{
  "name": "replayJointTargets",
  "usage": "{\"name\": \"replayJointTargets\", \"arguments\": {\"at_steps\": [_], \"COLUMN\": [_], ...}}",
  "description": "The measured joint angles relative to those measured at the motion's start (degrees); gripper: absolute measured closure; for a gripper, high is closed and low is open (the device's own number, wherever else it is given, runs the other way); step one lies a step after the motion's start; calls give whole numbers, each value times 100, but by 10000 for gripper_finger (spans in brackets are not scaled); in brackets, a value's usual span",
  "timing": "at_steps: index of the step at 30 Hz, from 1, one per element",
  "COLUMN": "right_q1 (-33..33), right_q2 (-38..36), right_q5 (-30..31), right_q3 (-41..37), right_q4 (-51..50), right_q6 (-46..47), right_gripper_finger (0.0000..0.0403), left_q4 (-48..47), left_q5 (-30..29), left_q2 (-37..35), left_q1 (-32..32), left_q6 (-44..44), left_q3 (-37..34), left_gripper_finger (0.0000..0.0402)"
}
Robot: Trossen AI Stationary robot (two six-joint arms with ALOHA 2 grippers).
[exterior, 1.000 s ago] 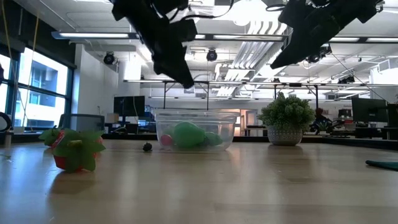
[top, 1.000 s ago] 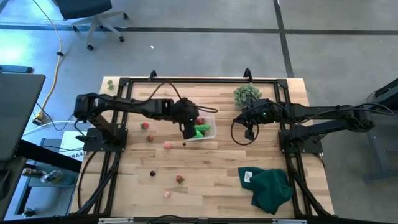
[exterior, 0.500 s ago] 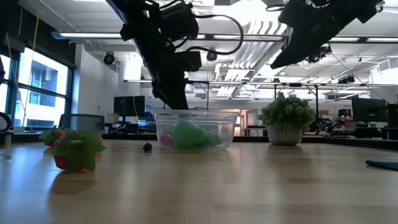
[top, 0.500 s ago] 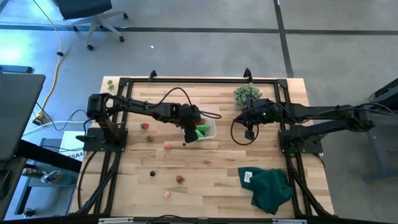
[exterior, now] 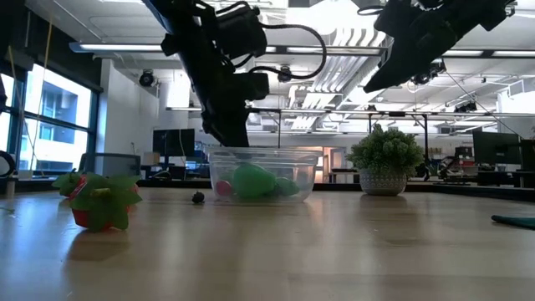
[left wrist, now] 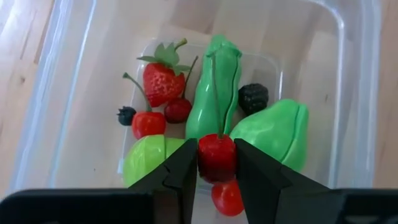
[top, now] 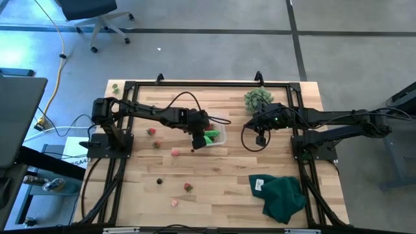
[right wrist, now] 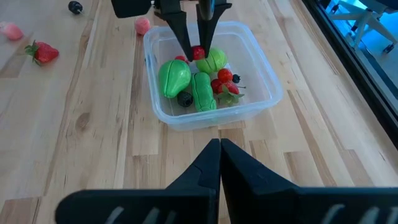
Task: Pick and placing Produce into tupperware
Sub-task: Put the strawberry into the transparent bin
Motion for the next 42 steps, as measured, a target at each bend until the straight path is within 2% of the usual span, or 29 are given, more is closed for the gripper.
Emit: {"name": "replayJointTargets", "arguments": {"at_steps": [4,12,15,18,24,30,34,39,42], "right_q1": [0,-2,-1,0,-2,-1,-2,0,-1], "right_q2": [-1,0,0,0,-2,0,0,0,-1], "right_q5": [0,1,2,2,0,1,2,2,2], "right_q3": [0,0,0,0,0,0,0,0,0], "right_q4": [0,0,0,0,2,1,2,0,1], "right_q6": [0,0,-2,0,0,0,0,0,-1], "right_gripper_finger": [401,401,401,401,401,401,401,401,401], "left_q4": [-46,-146,-177,-611,-2305,-3918,-4355,-4819,-4985], "left_q5": [-34,-95,-46,233,275,362,656,668,588], "left_q2": [0,-5,-66,-99,-107,-109,-159,-325,-530], "left_q1": [0,0,0,1,-4,-20,-52,-46,-46], "left_q6": [7,68,157,220,439,498,523,309,159], "left_q3": [0,0,34,285,1065,1502,1489,1480,1480], "left_gripper_finger": [284,209,196,198,231,285,334,390,396]}}
